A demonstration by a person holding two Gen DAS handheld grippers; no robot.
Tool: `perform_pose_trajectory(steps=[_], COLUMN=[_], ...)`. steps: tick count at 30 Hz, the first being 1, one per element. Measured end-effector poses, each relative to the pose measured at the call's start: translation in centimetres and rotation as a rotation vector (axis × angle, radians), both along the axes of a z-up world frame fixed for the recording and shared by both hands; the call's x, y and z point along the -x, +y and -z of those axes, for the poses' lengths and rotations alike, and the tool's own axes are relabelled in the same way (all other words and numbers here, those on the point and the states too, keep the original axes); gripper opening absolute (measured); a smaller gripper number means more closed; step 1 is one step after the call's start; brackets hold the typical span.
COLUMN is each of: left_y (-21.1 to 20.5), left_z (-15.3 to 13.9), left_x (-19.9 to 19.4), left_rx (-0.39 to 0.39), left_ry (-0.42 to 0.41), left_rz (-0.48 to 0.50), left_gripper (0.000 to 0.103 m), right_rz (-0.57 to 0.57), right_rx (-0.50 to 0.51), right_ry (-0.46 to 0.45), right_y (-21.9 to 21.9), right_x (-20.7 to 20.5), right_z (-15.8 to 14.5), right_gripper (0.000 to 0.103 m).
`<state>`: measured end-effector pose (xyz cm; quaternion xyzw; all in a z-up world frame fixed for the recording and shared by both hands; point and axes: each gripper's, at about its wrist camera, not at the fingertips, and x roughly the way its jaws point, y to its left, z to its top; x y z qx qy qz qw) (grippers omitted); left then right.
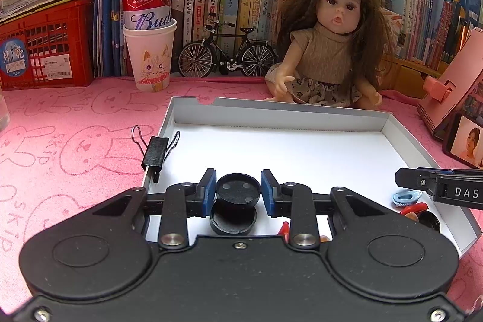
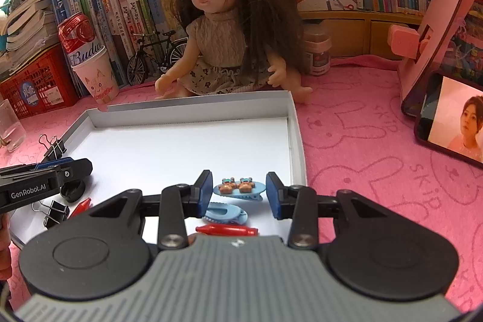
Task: Organize rigid objects
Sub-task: 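Open the left tool to drop the lid while the right tool releases the beaded clip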
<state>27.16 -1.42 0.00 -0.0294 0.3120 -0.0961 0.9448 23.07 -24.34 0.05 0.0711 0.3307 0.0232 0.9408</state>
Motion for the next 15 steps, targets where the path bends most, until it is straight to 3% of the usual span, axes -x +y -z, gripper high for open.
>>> perform_pose_trajectory(steps=[7, 9, 10, 11, 15], left_y=[0.1, 0.1, 0.1, 0.2, 0.7], left_z=[0.1, 0.0, 0.0, -0.1, -0.4], left_x=[0.1, 0.4, 0.6, 0.7, 1.2], left_rx=[0.004, 0.01, 0.012, 0.015, 0.039], left_ry=[0.002, -0.003, -0.006, -0.011, -0.008], left_rz=[-0.004, 0.002, 0.002, 0.001, 0.0], left_gripper=[0.032, 0.039, 0.048, 0.052, 0.058], right_rz=[-0.006, -0.002, -0.002, -0.003, -0.005], right_rx=[0.009, 0.003, -0.003, -0.009, -0.006], right_ry=[-0.005, -0.009, -0.012, -0.015, -0.024], right_y=[0.1, 0.0, -0.1, -0.1, -0.1], right_x=[0.1, 0.2, 0.3, 0.4, 0.9], right_z=[0.0, 0.0, 0.0, 0.0, -0.3], right_gripper=[0.048, 0.049, 0.058, 0.06, 0.063])
